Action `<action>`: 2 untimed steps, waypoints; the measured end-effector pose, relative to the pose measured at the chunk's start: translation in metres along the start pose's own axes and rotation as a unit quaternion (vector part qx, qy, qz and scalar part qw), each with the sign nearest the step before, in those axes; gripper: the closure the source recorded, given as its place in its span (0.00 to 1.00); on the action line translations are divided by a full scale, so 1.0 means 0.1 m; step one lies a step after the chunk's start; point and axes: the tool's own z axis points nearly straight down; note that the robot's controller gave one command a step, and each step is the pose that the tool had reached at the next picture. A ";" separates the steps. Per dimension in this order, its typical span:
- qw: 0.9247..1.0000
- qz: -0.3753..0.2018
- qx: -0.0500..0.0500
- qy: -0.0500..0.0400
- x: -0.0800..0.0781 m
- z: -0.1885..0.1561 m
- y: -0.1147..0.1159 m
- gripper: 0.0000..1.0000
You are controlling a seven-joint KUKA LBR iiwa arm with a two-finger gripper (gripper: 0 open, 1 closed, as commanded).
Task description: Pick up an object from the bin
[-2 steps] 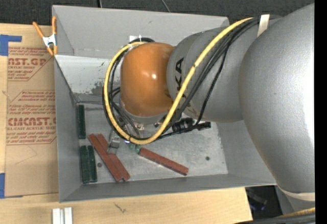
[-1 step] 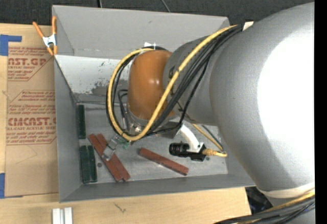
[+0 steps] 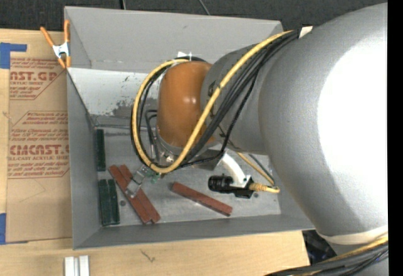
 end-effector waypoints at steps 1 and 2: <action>0.996 0.094 0.000 0.000 0.15 0.32 0.31 1.00; 0.996 0.094 0.000 0.000 0.15 0.32 0.31 1.00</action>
Offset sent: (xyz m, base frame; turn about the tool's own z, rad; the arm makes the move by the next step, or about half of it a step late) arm 0.0000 0.0000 0.0000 0.0000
